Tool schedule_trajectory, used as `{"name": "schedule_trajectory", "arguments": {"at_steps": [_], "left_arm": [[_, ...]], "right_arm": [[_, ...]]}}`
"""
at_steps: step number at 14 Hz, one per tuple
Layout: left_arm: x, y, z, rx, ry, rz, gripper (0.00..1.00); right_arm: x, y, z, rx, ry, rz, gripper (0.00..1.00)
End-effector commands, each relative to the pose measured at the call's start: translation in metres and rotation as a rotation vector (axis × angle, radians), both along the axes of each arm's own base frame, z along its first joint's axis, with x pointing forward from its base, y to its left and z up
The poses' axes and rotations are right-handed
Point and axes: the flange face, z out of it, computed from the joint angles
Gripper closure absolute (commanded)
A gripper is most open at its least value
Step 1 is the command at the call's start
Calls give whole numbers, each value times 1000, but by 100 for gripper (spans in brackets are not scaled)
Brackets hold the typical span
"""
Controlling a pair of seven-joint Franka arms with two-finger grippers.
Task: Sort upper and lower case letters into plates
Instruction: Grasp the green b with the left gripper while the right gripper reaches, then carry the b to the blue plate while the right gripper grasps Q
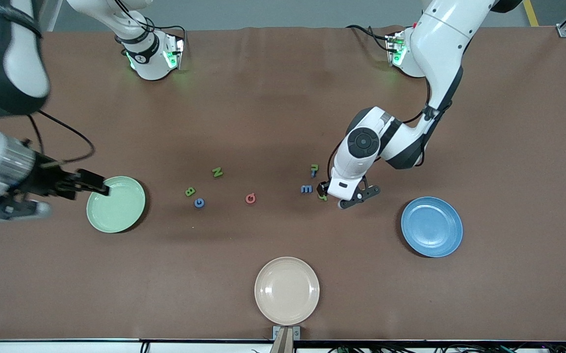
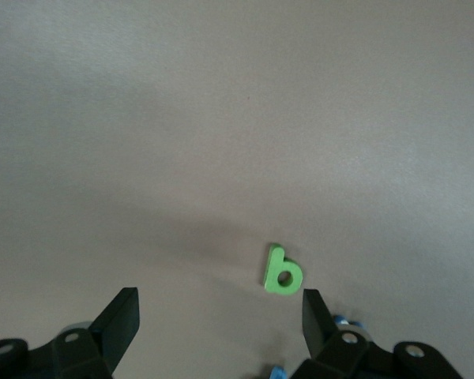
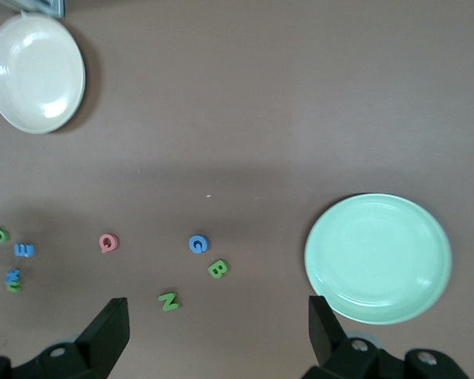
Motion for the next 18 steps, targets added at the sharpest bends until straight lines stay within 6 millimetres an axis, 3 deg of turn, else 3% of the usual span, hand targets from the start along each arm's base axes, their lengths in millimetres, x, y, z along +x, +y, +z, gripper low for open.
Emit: {"name": "schedule_trajectory", "arguments": {"at_steps": [1, 3, 5, 8, 11, 12, 13, 14, 18], "left_arm": [[11, -34, -15, -10, -20, 32, 17], [11, -39, -32, -4, -8, 34, 20], [13, -39, -36, -3, -5, 36, 25], [11, -38, -50, 4, 13, 37, 36], [17, -40, -49, -5, 6, 45, 61], [17, -39, -50, -3, 7, 46, 74], [18, -38, -51, -2, 6, 48, 94], [23, -33, -46, -2, -2, 55, 99], [65, 5, -8, 33, -95, 87, 100]], "right_arm": [[-11, 42, -10, -7, 12, 55, 0], [-21, 99, -42, -57, 28, 11, 0], [-42, 155, -79, -120, 33, -44, 0], [-76, 209, -143, -139, 39, -147, 0], [-92, 264, -201, -155, 43, -224, 0], [-96, 279, -218, -152, 31, -244, 0], [-96, 287, -234, -153, 26, -260, 0], [-94, 292, -247, -159, 31, -260, 0], [-84, 315, -283, -175, 43, -309, 1]]}}
